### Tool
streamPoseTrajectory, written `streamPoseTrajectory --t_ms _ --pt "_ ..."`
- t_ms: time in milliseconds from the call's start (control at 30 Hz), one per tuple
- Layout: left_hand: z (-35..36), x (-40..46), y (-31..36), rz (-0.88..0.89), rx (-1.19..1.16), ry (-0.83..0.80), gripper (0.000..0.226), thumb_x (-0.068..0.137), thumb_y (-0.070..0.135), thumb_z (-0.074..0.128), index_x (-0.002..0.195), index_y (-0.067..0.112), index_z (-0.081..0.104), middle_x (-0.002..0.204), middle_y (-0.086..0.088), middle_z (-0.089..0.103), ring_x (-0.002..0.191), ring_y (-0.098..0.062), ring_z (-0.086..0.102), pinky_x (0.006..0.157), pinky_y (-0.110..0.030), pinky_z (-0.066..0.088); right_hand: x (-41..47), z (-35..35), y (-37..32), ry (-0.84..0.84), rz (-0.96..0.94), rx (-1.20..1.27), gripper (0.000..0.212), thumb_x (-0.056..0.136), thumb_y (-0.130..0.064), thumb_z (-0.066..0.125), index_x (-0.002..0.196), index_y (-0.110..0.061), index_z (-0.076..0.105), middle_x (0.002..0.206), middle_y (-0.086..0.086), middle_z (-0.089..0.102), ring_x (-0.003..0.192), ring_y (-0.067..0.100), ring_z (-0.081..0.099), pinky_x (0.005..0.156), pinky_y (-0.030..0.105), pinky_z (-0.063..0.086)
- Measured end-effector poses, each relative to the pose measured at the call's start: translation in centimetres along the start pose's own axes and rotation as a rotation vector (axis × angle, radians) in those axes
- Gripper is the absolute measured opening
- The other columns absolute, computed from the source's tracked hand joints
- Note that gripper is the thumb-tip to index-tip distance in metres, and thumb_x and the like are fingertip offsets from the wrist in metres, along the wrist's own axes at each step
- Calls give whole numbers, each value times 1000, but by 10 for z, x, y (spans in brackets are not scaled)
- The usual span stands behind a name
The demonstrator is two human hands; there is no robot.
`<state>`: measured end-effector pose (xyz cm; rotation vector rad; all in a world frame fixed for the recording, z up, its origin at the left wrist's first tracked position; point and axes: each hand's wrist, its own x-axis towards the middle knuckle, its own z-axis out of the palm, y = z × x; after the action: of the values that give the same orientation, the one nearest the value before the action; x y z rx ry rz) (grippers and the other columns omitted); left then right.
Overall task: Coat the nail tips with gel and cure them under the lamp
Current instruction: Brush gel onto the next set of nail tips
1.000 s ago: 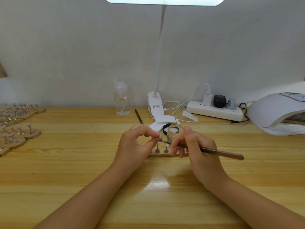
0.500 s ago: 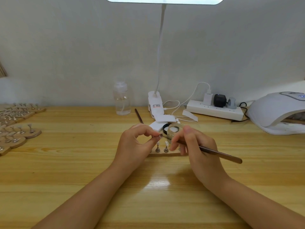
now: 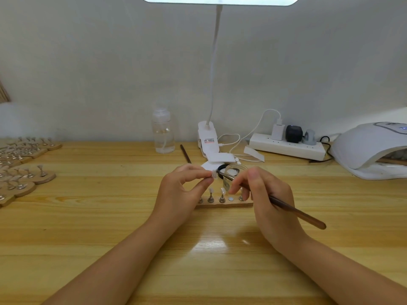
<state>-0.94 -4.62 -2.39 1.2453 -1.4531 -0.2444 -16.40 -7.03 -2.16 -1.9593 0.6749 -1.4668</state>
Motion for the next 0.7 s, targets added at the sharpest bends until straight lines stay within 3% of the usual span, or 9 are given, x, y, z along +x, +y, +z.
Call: streamPoseTrajectory --t_ms 133,267,433,567,700 --pt "0 1 -2 6 12 -5 22 75 5 70 85 24 70 83 12 66 87 -4 60 78 -8 42 0 1 -1 -36 -4 -20 35 86 -40 32 71 -26 59 65 -10 63 62 -4 55 59 8 40" --pt "0 0 -2 18 9 -5 24 75 4 70 89 23 69 83 14 66 88 -6 60 79 -9 42 -2 0 0 -21 6 100 43 86 -40 32 63 -18 61 60 4 64 53 1 55 56 9 40" --pt "1 1 -4 31 -6 -6 29 74 2 70 86 29 68 82 14 66 88 -9 60 80 -9 42 1 1 1 -26 -18 -11 39 87 -39 31 73 -19 62 67 -5 64 61 1 56 58 10 41" --pt "1 0 -3 32 -22 -15 30 74 3 69 87 30 68 83 13 67 88 -9 60 80 -10 43 -1 1 0 -5 0 85 43 86 -41 33 65 -17 62 63 5 65 51 8 54 51 21 44" --pt "1 0 -4 18 -30 -24 30 75 3 69 85 32 68 83 10 67 88 -8 60 80 -11 43 1 0 2 -20 -34 -34 33 89 -38 35 73 -23 61 67 -7 64 64 -1 58 59 9 43"
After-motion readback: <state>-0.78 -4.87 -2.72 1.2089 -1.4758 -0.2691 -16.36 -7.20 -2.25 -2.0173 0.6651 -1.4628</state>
